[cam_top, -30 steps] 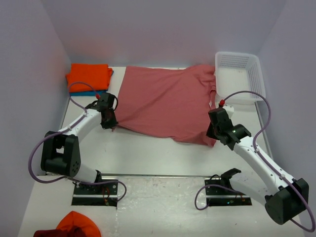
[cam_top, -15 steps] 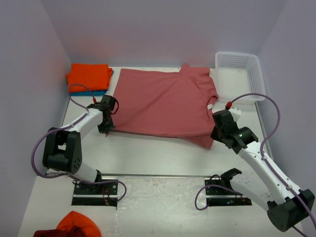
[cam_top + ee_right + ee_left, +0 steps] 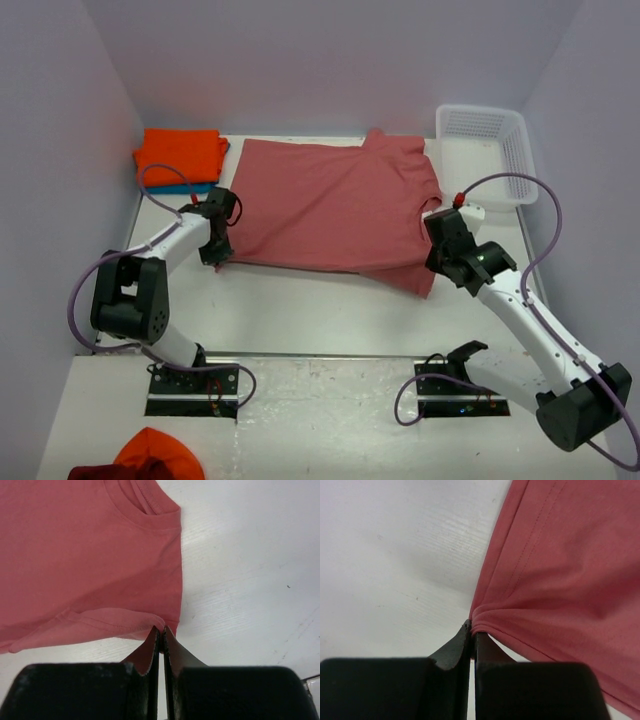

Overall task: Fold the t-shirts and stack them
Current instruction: Fold the flattened tshirt in 1/3 of the way

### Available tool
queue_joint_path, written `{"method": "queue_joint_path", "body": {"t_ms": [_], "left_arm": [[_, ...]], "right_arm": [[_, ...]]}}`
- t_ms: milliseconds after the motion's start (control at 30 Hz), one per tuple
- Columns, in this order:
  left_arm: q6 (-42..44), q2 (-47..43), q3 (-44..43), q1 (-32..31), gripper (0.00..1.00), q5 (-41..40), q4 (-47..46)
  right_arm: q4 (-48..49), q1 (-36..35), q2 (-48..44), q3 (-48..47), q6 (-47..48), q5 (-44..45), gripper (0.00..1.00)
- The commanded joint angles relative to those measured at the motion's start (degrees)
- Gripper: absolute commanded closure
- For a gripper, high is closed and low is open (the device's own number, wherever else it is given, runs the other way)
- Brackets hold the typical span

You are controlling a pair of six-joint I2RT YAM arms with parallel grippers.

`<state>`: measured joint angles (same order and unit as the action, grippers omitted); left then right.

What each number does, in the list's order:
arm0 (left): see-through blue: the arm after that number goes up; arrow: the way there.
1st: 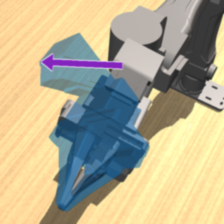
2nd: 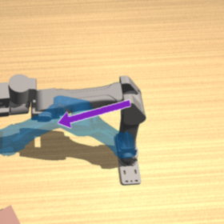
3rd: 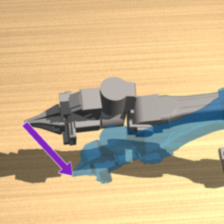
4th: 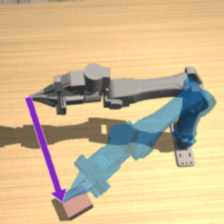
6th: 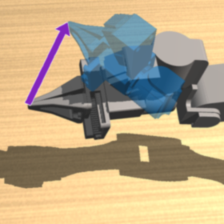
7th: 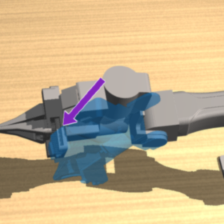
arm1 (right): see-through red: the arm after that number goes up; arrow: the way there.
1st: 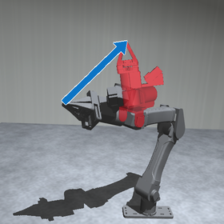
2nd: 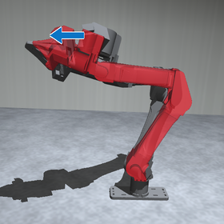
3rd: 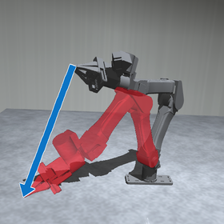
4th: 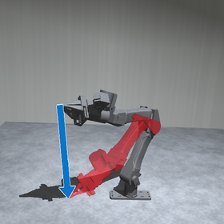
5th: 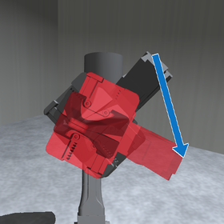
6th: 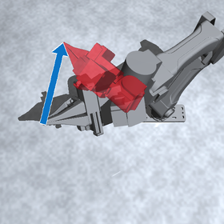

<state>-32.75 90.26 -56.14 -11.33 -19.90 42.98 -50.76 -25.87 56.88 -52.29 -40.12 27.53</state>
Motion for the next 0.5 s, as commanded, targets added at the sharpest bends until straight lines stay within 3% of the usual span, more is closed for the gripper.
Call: {"method": "queue_joint_path", "body": {"t_ms": [0, 467], "left_arm": [[2.07, 0.62, -3.53, 0.0, 1.0, -2.33, 0.26], [5.33, 4.84, -9.69, -0.44, 1.0, -3.65, -0.09]], "right_arm": [[2.51, -0.15, 2.69, -3.51, 2.23, 4.11, 1.0], [3.74, 1.34, 17.02, -13.62, 3.99, 7.63, 1.0]]}}
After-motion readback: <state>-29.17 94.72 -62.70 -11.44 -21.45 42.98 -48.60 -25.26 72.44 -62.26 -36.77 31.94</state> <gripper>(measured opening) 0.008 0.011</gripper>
